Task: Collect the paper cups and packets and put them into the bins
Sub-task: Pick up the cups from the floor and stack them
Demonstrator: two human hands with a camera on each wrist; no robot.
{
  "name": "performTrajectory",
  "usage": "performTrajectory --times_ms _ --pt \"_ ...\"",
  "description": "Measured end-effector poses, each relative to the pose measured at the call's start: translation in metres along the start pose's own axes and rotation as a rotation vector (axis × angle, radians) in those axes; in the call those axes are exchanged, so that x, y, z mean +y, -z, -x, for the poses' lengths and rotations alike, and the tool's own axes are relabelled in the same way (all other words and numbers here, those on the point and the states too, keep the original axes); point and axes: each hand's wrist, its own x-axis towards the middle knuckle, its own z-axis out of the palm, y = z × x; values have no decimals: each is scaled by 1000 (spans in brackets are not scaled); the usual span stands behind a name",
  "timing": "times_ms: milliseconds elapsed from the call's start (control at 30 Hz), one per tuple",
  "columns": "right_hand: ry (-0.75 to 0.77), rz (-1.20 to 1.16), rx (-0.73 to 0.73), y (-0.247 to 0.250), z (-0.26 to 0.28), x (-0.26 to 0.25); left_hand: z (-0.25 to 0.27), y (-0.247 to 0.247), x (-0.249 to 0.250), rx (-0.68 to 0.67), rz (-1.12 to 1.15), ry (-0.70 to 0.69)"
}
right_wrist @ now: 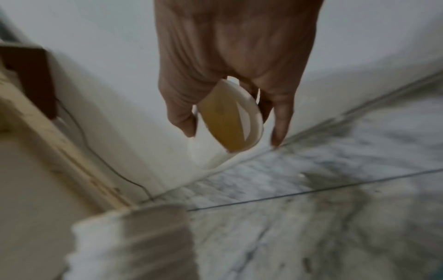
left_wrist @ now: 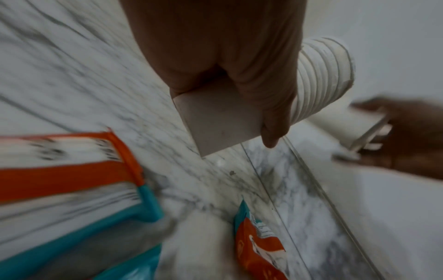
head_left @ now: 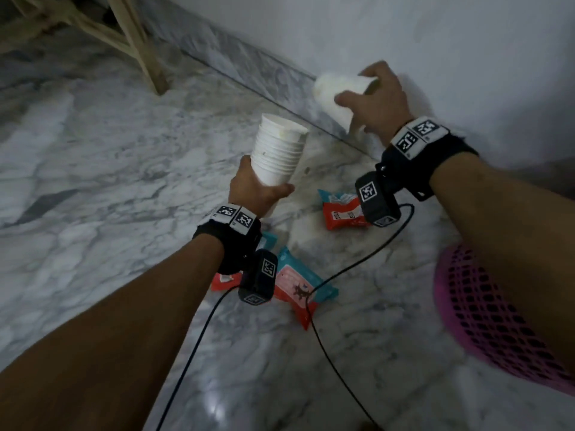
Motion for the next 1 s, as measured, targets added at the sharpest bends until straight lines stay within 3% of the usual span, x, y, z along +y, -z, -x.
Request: performTrajectory --times_ms 100,267,500,633,767,1000 --pt "31 -140 -184 4 11 -66 27 35 18 -21 -11 103" --pt "17 45 -482 31 38 -166 69 103 70 -71 -25 193" --pt "-10 202 -733 83 103 -274 116 179 179 -162 -63 154" --pt "-44 151 -723 125 130 -298 130 207 233 -253 -175 127" --pt "-208 7 -626 170 143 -292 144 209 278 -417 -272 88" --pt "-680 -355 -300 269 179 -200 173 136 342 -690 -220 106"
